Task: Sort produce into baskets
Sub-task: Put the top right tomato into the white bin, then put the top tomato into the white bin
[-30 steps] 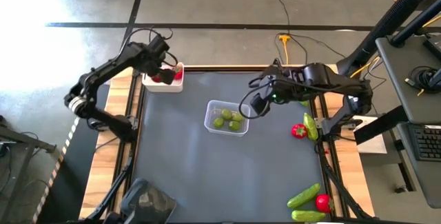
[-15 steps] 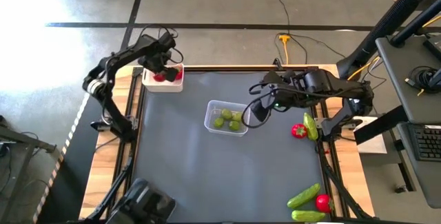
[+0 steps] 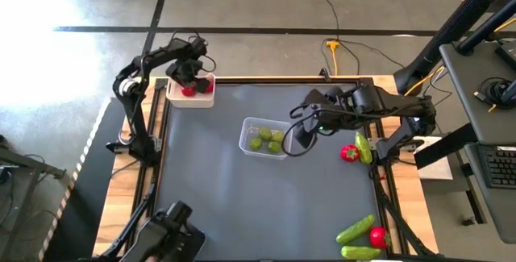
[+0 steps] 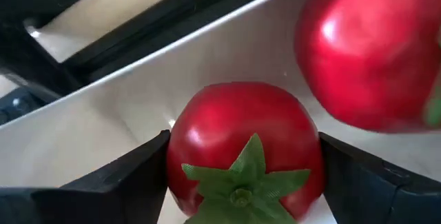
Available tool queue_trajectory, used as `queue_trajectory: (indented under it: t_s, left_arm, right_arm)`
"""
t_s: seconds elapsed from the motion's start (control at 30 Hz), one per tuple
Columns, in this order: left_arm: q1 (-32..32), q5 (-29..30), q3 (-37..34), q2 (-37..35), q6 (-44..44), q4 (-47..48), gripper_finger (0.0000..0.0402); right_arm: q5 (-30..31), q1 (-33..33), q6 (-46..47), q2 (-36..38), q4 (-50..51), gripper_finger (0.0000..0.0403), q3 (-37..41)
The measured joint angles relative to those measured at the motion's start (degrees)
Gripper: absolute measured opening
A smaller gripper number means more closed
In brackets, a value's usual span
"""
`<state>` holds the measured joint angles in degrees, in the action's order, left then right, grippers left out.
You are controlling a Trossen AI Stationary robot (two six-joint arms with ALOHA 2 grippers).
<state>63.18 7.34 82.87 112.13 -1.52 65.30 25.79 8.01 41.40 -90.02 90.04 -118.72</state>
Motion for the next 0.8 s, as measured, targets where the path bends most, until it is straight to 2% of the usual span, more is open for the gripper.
queue_trajectory:
  t_s: [0.33, 0.6, 0.73, 0.8]
  left_arm:
    - [0.1, 0.0, 0.3, 0.5, 1.5, -3.3, 0.0357]
    - [0.2, -0.3, 5.5, -1.7, 2.5, -0.1, 0.036]
    - [0.0, -1.0, 7.5, -5.9, 2.5, 1.3, 0.0361]
    - [-0.3, -2.3, 7.6, -8.9, 2.2, 1.4, 0.0361]
  right_arm:
    - [-0.4, -3.0, -1.9, 0.0, 0.0, 0.037, 5.6]
    - [-4.3, -3.4, -2.1, -0.1, 0.0, 0.037, 15.7]
    - [-6.9, -3.5, 3.5, -0.1, -0.1, 0.037, 21.6]
    - [-10.3, -3.6, 6.2, -0.1, 0.0, 0.037, 25.2]
